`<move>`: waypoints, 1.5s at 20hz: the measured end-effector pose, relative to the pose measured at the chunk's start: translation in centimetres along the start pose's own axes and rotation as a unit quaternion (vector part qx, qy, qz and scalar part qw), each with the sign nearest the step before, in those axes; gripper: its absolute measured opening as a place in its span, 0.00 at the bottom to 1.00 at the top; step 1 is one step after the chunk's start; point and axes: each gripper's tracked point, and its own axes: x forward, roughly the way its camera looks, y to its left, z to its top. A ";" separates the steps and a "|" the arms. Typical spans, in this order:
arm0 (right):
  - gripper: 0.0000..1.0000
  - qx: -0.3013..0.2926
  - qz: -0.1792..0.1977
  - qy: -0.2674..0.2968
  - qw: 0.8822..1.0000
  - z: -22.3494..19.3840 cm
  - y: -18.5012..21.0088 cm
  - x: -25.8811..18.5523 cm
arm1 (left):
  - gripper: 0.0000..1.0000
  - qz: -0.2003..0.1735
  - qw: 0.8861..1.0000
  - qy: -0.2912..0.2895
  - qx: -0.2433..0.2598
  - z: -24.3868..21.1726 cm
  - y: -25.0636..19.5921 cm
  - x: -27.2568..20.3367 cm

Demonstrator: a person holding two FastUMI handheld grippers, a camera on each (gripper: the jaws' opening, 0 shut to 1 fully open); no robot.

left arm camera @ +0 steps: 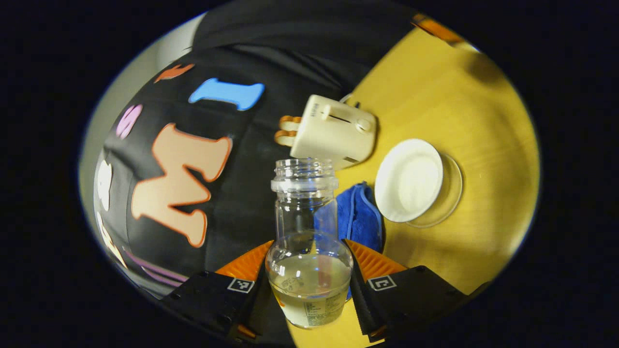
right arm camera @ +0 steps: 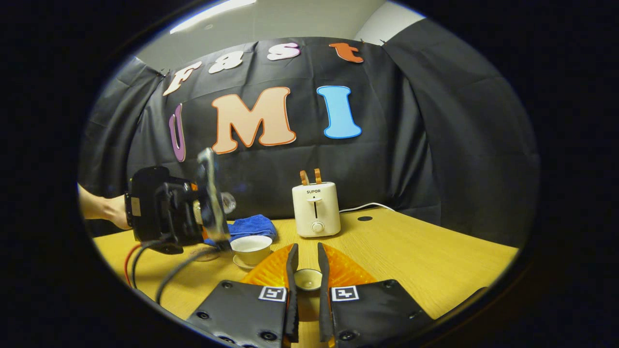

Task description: Open the teacup lid with one hand, grasp the water bottle and pour water into the teacup with the other hand; after pouring, place the water bottle on the coaster and then close the teacup lid.

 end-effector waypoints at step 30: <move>0.19 -0.029 -0.008 -0.002 1.000 0.0 0.1 -0.1 | 0.70 0.093 0.832 -0.050 -0.544 -4.6 0.4 2.2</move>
